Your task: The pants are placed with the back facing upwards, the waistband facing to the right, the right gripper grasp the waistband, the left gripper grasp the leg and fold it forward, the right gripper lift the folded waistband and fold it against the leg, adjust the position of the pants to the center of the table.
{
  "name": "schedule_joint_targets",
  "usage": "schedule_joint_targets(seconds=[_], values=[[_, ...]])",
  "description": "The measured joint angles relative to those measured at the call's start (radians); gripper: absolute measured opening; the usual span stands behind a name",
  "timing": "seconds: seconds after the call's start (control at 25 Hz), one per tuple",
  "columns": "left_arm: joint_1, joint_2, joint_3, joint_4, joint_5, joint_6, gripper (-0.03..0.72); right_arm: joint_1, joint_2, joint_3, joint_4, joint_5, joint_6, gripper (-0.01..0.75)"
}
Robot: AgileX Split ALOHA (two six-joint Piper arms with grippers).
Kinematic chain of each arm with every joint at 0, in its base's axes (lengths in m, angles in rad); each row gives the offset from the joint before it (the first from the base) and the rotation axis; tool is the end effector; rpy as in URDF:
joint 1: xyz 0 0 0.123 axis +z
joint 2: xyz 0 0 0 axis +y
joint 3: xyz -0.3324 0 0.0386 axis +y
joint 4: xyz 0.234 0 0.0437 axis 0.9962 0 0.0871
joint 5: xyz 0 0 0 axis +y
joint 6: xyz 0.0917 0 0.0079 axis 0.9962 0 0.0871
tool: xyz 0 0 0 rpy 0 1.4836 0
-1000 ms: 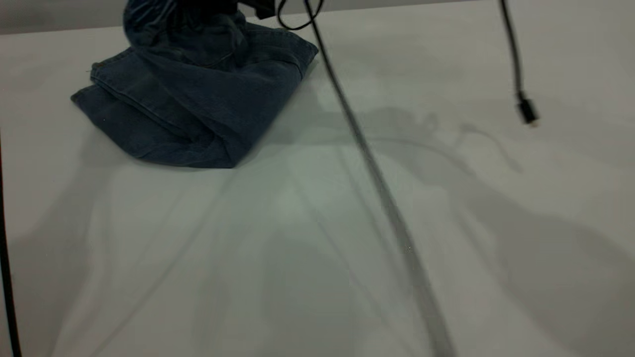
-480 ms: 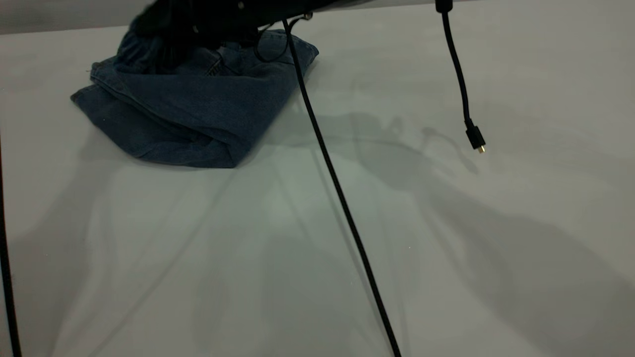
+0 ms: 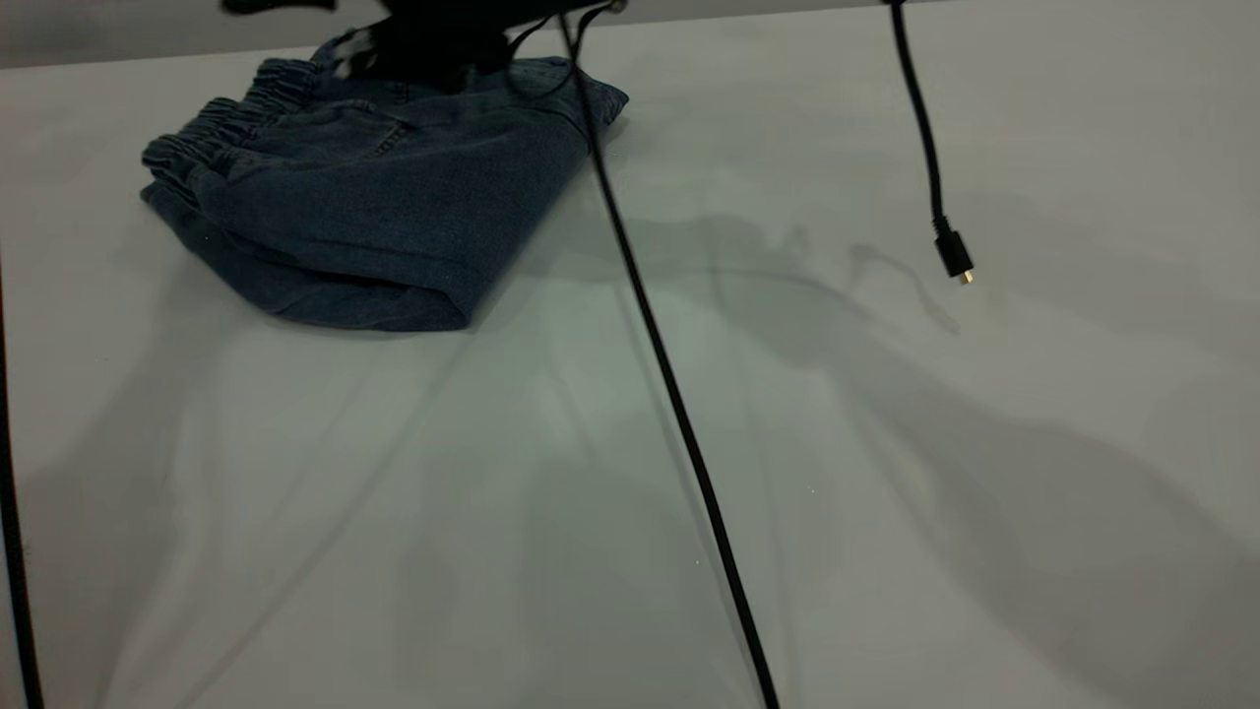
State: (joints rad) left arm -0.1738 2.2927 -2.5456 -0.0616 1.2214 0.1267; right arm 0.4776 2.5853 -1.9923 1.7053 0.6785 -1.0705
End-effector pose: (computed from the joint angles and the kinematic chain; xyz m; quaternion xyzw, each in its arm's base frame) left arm 0.5139 -0.0956 0.3769 0.1407 0.9301 -0.0387 0.3370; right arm 0.4954 0.3210 0.1433 -0.1049 0.8005 0.5144 0.2892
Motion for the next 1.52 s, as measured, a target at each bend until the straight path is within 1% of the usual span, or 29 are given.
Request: schedule_joint_targets(seconds=[0.12, 0.28, 0.44, 0.56, 0.68, 0.8, 0.96, 1.04, 1.2, 1.52], values=[[0.0, 0.0, 0.0, 0.0, 0.0, 0.0, 0.531, -0.05, -0.025, 0.0, -0.114, 0.005, 0.033, 0.571], [0.0, 0.0, 0.0, 0.0, 0.0, -0.001, 0.531, -0.131, -0.087, 0.0, -0.353, 0.053, 0.157, 0.558], [0.0, 0.0, 0.001, 0.0, 0.0, -0.001, 0.531, -0.212, -0.179, 0.0, -0.625, 0.143, 0.311, 0.556], [0.0, 0.0, 0.001, 0.0, 0.0, -0.001, 0.531, -0.258, -0.264, 0.0, -0.815, 0.227, 0.417, 0.556], [0.0, 0.0, 0.001, 0.0, 0.0, -0.001, 0.531, -0.28, -0.358, 0.0, -0.984, 0.301, 0.5, 0.556], [0.0, 0.001, 0.001, -0.001, 0.0, -0.001, 0.531, -0.278, -0.46, 0.0, -1.127, 0.382, 0.551, 0.556], [0.0, 0.004, 0.005, -0.001, 0.0, 0.002, 0.531, -0.278, -0.581, 0.0, -1.292, 0.444, 0.586, 0.556], [-0.005, 0.004, 0.018, 0.0, -0.002, 0.012, 0.531, -0.278, -0.647, 0.0, -1.355, 0.489, 0.607, 0.556], [-0.017, 0.004, 0.088, 0.004, -0.003, 0.028, 0.531, -0.278, -0.775, 0.0, -1.399, 0.544, 0.632, 0.556], [-0.021, 0.005, 0.306, 0.007, -0.003, 0.143, 0.531, -0.278, -1.006, 0.01, -1.39, 0.546, 0.692, 0.556]])
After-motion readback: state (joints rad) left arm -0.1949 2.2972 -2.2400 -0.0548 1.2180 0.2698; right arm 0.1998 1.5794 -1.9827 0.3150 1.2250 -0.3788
